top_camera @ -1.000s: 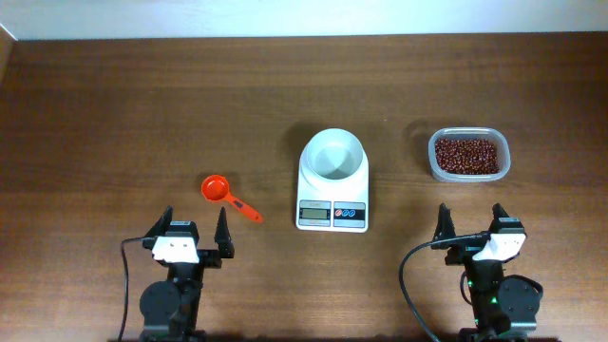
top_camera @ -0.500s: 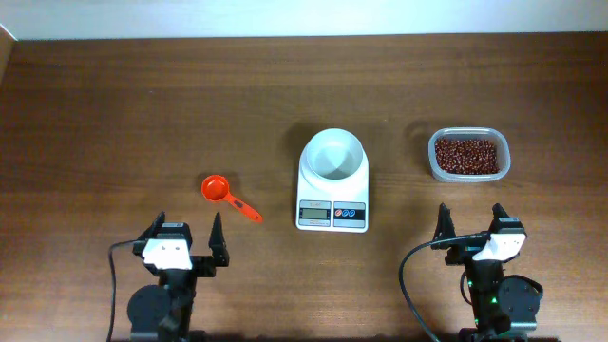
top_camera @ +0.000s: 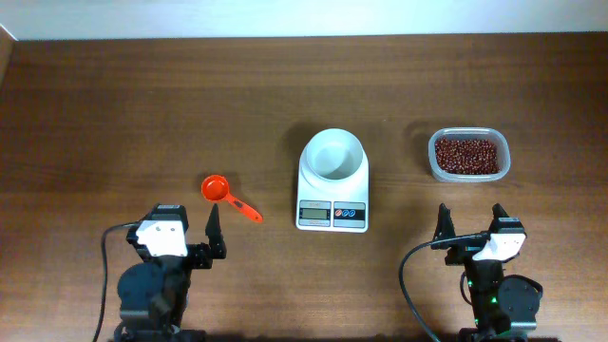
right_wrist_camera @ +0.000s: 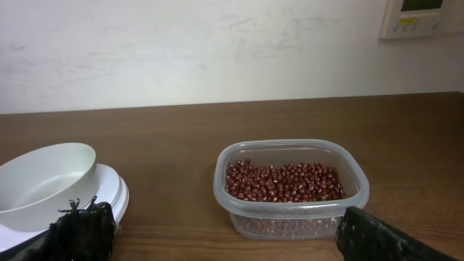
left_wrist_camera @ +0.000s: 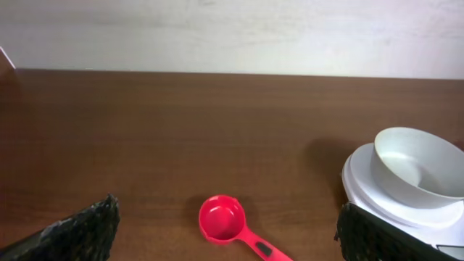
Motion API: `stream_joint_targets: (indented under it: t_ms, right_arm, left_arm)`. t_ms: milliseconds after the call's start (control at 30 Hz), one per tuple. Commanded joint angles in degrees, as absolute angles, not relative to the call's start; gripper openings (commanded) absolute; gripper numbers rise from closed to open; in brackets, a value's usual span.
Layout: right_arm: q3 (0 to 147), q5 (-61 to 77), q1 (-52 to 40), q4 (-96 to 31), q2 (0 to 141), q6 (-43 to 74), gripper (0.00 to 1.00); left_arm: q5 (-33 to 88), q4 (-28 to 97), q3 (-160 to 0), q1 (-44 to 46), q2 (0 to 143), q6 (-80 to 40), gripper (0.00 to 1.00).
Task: Scoop and weigh 50g on scale
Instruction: 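Move the left gripper to the red scoop and grasp its handle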
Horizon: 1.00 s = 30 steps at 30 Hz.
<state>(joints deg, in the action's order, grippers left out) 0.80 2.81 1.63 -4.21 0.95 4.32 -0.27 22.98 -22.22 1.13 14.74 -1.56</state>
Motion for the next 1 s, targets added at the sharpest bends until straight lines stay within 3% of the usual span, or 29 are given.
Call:
stream_joint_targets:
  t_ms: [0,633,967]
  right_arm:
    - [0.32,2.72,1.89,-4.25,0.80,4.27,0.99]
    - [0.32,2.72,1.89,-4.25,0.80,4.27,0.99]
    - [0.32,2.72,1.89,-4.25,0.80,4.27,0.99]
  left_arm:
    - [-0.40,22.85,-23.64,1.34,16.03,-1.30,0.99]
    - [1.28,30.28,-27.27,1.34,16.56,-1.34,0.99]
    - [2.85,39.86,-41.82,1.34,34.50,-1.30,0.99]
